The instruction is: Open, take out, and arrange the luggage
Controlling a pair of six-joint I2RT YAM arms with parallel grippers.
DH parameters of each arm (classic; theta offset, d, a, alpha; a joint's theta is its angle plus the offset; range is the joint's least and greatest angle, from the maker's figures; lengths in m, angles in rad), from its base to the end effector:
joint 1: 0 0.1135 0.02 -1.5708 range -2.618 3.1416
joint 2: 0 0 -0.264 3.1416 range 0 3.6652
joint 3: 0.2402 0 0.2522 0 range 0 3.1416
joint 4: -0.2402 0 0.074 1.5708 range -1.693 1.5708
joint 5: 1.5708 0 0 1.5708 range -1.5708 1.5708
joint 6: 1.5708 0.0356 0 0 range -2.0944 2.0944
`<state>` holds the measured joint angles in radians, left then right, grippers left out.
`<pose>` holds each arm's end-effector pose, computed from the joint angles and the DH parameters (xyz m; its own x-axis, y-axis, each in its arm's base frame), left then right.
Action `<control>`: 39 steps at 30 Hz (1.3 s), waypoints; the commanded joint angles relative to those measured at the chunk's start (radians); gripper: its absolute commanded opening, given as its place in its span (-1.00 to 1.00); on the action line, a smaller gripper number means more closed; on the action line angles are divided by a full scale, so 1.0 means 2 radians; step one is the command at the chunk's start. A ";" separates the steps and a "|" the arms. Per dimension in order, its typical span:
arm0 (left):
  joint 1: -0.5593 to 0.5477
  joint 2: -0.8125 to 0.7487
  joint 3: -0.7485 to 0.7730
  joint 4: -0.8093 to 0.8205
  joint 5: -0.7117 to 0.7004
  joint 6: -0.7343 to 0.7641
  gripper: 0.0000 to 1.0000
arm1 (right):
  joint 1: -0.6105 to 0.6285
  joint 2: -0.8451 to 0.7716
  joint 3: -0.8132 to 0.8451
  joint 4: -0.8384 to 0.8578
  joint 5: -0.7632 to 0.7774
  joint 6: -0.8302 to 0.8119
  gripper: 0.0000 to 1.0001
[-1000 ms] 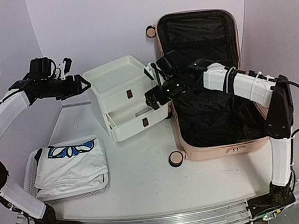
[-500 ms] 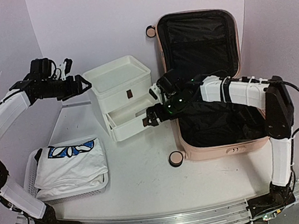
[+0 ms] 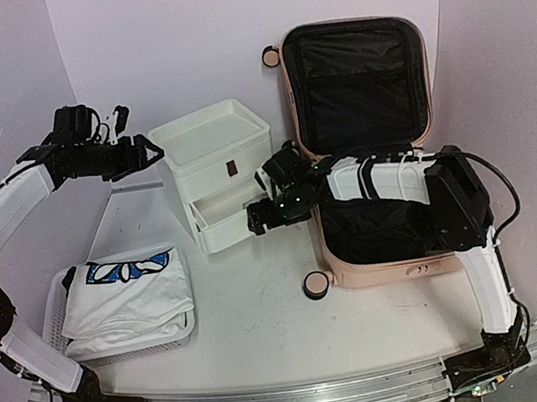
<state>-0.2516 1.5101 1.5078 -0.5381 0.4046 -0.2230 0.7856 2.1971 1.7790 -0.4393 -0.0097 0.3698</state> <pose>0.3264 -0.0984 0.3815 -0.6089 -0.0534 -0.7915 0.4318 0.8146 -0.3872 0.3495 0.3501 0.1999 -0.7557 -0.2447 -0.6075 -0.4704 0.8482 0.2434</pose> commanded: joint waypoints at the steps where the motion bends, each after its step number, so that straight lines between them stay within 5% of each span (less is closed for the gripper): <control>1: 0.011 -0.017 -0.001 0.029 0.021 -0.015 0.54 | 0.010 0.009 0.018 0.129 0.073 0.018 0.96; 14: 0.026 -0.005 -0.001 0.037 0.018 -0.015 0.56 | 0.014 0.052 0.054 0.206 0.104 -0.028 0.97; 21: 0.025 0.067 0.075 0.013 -0.119 -0.021 0.91 | 0.016 0.019 0.011 0.196 0.084 0.011 0.97; 31: -0.002 0.202 0.233 -0.022 -0.239 -0.020 0.71 | 0.019 -0.030 0.025 0.002 0.083 -0.030 0.97; 39: -0.025 0.301 0.342 -0.052 -0.297 -0.009 0.56 | 0.024 -0.083 -0.010 -0.078 0.170 -0.037 0.96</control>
<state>-0.2825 2.0487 2.0651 -0.6060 -0.0830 -0.2764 0.8249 2.1094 1.7565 -0.4873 0.2203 0.2886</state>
